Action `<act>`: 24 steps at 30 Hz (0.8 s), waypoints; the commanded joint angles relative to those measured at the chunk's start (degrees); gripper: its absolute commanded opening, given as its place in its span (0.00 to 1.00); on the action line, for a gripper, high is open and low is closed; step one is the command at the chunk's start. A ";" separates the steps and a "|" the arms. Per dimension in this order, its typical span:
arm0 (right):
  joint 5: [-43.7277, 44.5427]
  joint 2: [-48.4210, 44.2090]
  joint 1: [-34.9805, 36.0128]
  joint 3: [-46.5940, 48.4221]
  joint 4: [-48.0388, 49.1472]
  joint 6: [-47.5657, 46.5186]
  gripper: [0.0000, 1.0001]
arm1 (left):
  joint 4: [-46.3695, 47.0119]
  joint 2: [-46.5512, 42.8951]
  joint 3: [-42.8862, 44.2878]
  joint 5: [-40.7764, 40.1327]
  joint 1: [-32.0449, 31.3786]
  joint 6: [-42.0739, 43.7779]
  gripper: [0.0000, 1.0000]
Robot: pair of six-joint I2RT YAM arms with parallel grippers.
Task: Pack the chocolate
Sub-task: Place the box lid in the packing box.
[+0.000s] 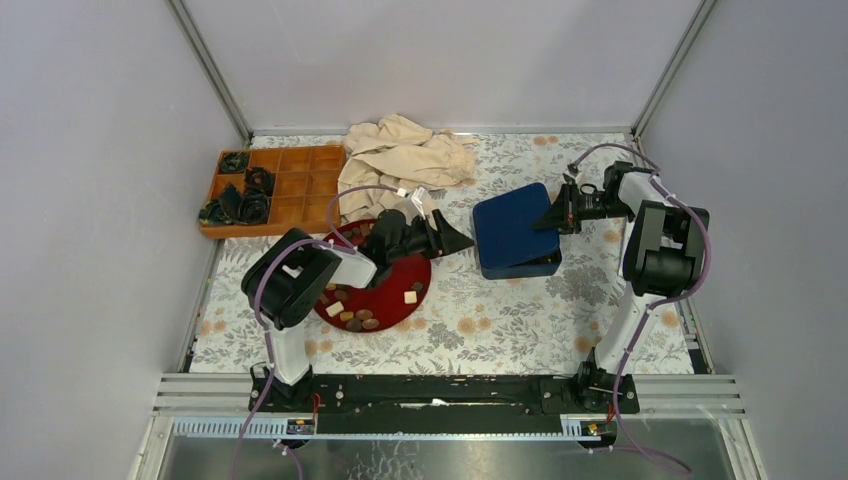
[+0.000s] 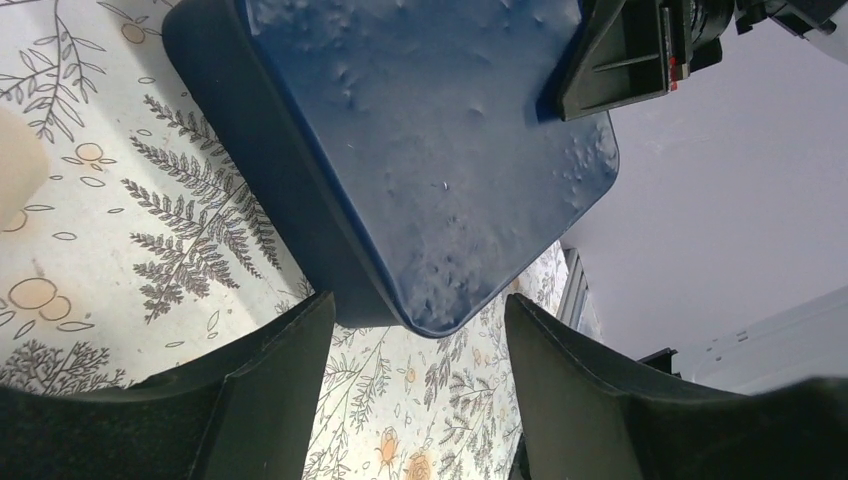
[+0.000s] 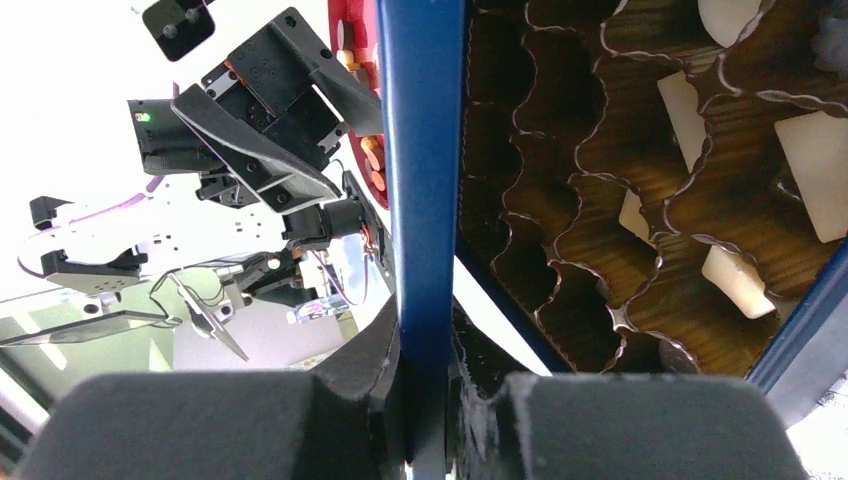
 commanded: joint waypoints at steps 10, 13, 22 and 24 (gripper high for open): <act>-2.34 3.42 -2.27 3.80 -6.46 -6.74 0.09 | -11.82 5.97 11.37 0.46 -2.52 5.31 0.64; -2.16 3.43 -2.37 3.74 -6.51 -7.00 0.13 | -14.94 7.29 13.85 0.00 -3.02 6.73 0.63; -1.26 3.95 -3.22 3.29 -6.48 -7.83 0.23 | -19.33 10.19 18.82 0.22 -3.52 8.24 0.54; -0.90 3.88 -3.57 3.45 -6.71 -8.19 0.30 | -19.97 10.71 19.79 0.58 -3.68 8.40 0.52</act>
